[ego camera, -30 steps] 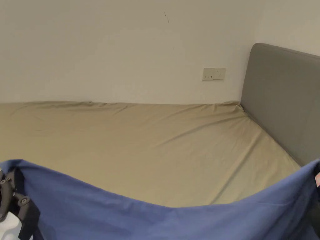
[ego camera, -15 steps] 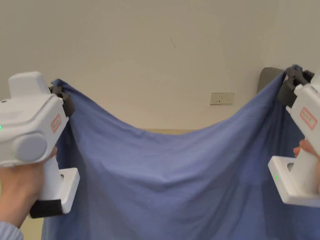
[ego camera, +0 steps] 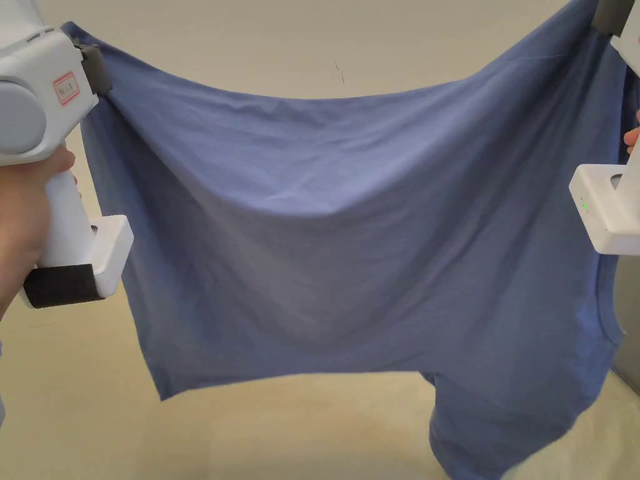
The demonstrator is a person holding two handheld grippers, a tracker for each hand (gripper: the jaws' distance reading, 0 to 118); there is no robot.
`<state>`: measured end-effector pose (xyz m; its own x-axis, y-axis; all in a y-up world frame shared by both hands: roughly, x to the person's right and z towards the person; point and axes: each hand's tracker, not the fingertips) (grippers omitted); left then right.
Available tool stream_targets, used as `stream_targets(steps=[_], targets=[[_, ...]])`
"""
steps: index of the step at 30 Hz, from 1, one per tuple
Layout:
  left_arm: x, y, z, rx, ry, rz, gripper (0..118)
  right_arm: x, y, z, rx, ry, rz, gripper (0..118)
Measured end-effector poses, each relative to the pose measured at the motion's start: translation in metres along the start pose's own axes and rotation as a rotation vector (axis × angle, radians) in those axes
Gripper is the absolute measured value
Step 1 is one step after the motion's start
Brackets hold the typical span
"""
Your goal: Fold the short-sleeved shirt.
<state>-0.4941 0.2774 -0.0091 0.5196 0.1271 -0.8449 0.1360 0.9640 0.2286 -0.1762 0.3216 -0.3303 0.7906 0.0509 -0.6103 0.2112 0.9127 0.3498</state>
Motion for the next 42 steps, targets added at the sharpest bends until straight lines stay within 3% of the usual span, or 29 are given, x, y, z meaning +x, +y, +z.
stream_targets(steps=[10,14,19,24,32,37,42], targets=[[-0.023,-0.074,0.054,-0.071,-0.018,-0.004,3,0.005,-0.056,0.075,-0.086,0.116,0.050,2],[-0.038,-0.106,0.106,-0.142,-0.050,-0.039,3,0.010,-0.081,0.140,-0.153,0.196,-0.008,2],[-0.062,-0.143,0.197,-0.264,-0.078,-0.159,3,0.020,-0.108,0.245,-0.276,0.260,0.026,2],[-0.097,-0.174,0.290,-0.445,-0.072,-0.130,3,0.038,-0.139,0.350,-0.500,0.265,0.048,2],[-0.141,-0.245,0.406,-0.832,-0.040,-0.118,3,0.065,-0.198,0.462,-0.878,0.249,-0.015,2],[-0.162,-0.283,0.427,-1.011,-0.001,-0.045,3,0.081,-0.240,0.487,-1.121,0.208,-0.099,2],[-0.170,-0.309,0.420,-1.190,0.001,-0.090,2,0.098,-0.296,0.491,-1.366,0.147,-0.095,2]])
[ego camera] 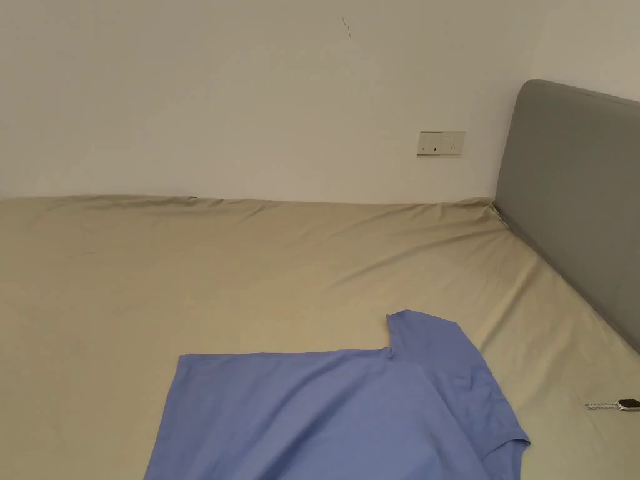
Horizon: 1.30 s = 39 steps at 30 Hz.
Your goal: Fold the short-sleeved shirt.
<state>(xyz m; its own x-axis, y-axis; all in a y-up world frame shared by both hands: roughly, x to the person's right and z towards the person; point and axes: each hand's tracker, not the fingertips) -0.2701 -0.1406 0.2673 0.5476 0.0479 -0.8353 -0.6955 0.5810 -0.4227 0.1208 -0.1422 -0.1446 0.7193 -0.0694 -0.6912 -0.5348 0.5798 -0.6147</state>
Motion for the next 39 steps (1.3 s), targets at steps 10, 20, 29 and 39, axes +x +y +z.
stream_targets(steps=[10,20,29,39], targets=[[0.005,0.000,-0.029,-0.084,0.055,-0.130,8,-0.010,0.005,-0.017,-0.069,-0.079,0.094,4],[0.015,0.024,0.097,0.545,-0.041,0.055,109,-0.037,0.027,0.105,0.563,-0.112,0.130,107],[0.060,0.032,0.158,0.865,-0.042,-0.038,0,-0.066,0.042,0.160,0.854,-0.078,0.066,2],[0.034,0.043,0.125,0.646,-0.092,-0.074,0,-0.071,0.043,0.155,0.820,-0.066,0.105,2]])
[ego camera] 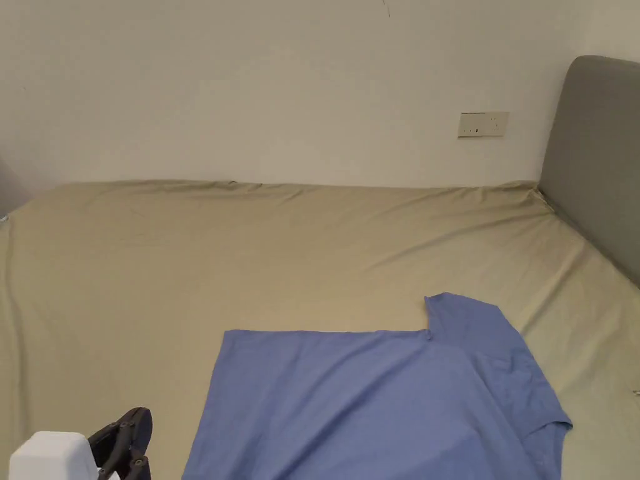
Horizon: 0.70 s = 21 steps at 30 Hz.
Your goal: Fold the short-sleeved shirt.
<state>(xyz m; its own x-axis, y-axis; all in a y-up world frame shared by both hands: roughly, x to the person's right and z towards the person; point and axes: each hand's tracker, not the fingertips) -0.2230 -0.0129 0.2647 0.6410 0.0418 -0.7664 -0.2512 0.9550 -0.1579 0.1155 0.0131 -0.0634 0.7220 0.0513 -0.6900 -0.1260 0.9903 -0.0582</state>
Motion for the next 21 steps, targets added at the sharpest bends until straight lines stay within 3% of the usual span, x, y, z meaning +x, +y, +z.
stream_targets(steps=[2,3,4,5,6,7,12,15,17,18,19,20,21], targets=[[-0.017,-0.015,-0.022,-0.160,-0.021,0.063,3,0.001,-0.004,-0.002,-0.023,0.004,-0.002,2],[-0.026,-0.027,-0.033,-0.213,-0.015,0.105,18,0.001,-0.006,-0.003,-0.033,0.005,-0.004,2],[-0.033,-0.037,-0.041,-0.281,-0.003,0.144,57,0.000,-0.009,-0.003,-0.041,0.006,-0.003,2],[-0.042,-0.050,-0.052,-0.384,0.005,0.171,86,0.000,-0.012,-0.003,-0.050,0.007,0.001,2],[-0.048,-0.064,-0.060,-0.443,0.007,0.192,107,0.001,-0.014,-0.004,-0.063,0.011,0.009,2],[-0.052,-0.075,-0.066,-0.486,0.022,0.204,115,0.000,-0.017,-0.004,-0.071,0.012,0.014,2],[-0.069,-0.125,-0.089,-0.627,0.095,0.270,99,0.001,-0.029,-0.009,-0.133,0.017,0.023,2],[-0.072,-0.142,-0.106,-0.709,0.096,0.277,74,0.001,-0.037,-0.011,-0.170,0.023,0.016,2],[-0.062,-0.140,-0.105,-0.714,0.117,0.279,50,0.000,-0.041,-0.012,-0.190,0.023,0.024,2],[-0.062,-0.140,-0.106,-0.712,0.112,0.288,36,0.000,-0.043,-0.012,-0.200,0.022,0.027,2],[-0.062,-0.140,-0.107,-0.707,0.114,0.305,13,0.001,-0.045,-0.013,-0.212,0.020,0.029,2],[-0.064,-0.137,-0.105,-0.700,0.102,0.336,4,0.002,-0.048,-0.014,-0.228,0.020,0.031,5],[-0.063,-0.135,-0.106,-0.707,0.081,0.361,4,0.003,-0.053,-0.015,-0.240,0.015,0.032,14]])
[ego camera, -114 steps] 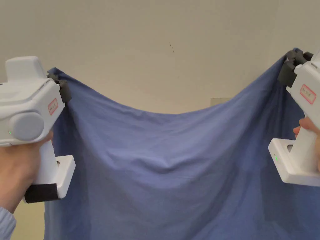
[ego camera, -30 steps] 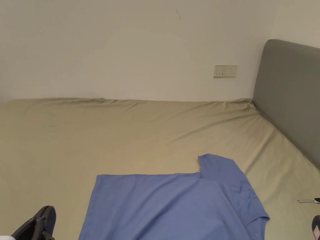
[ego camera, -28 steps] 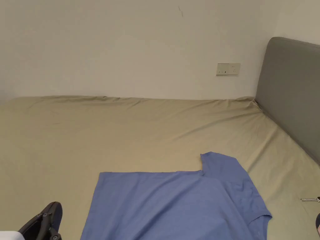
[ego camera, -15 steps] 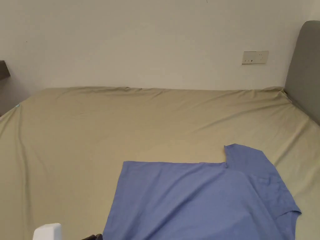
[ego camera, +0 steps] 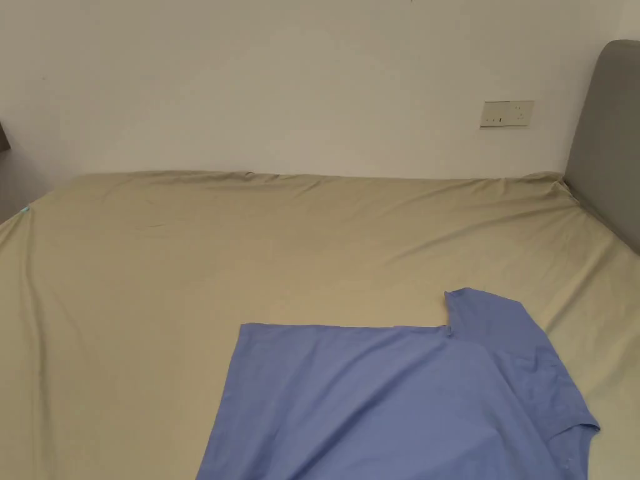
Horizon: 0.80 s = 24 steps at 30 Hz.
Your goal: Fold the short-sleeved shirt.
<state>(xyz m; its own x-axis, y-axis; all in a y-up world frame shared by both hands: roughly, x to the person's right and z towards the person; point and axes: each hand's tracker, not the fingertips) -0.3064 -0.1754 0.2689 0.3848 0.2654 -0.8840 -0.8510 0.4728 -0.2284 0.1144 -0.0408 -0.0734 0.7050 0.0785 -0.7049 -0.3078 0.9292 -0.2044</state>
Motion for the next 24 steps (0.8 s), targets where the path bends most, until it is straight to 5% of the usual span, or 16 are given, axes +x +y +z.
stream_targets(steps=[1,2,4,6,7,12,15,17,18,24], targets=[[0.002,0.001,0.001,-0.003,0.003,-0.002,4,0.001,-0.003,-0.003,-0.022,-0.003,0.002,42],[0.005,0.000,0.002,0.001,0.014,-0.014,4,0.004,-0.006,-0.008,-0.062,0.001,0.001,42],[0.011,0.000,0.009,0.023,0.030,-0.083,4,0.009,-0.013,-0.023,-0.159,0.002,0.021,62],[0.012,0.000,0.015,0.028,0.025,-0.091,4,0.016,-0.027,-0.042,-0.269,0.038,0.037,107],[0.012,-0.005,0.014,0.035,0.023,-0.097,4,0.020,-0.033,-0.049,-0.293,0.058,0.033,110],[0.024,-0.010,0.037,0.057,0.013,-0.110,4,0.036,-0.080,-0.093,-0.524,0.064,0.052,99],[0.019,-0.013,0.035,0.058,0.016,-0.123,4,0.045,-0.101,-0.111,-0.643,0.057,-0.015,75],[0.017,-0.012,0.035,0.056,0.018,-0.124,4,0.043,-0.094,-0.102,-0.630,0.081,-0.031,25],[0.018,-0.012,0.037,0.057,0.017,-0.122,4,0.042,-0.094,-0.098,-0.598,0.101,-0.038,10],[0.025,0.007,0.058,0.149,-0.013,-0.119,4,0.037,-0.055,-0.080,-0.411,0.116,-0.029,7]])
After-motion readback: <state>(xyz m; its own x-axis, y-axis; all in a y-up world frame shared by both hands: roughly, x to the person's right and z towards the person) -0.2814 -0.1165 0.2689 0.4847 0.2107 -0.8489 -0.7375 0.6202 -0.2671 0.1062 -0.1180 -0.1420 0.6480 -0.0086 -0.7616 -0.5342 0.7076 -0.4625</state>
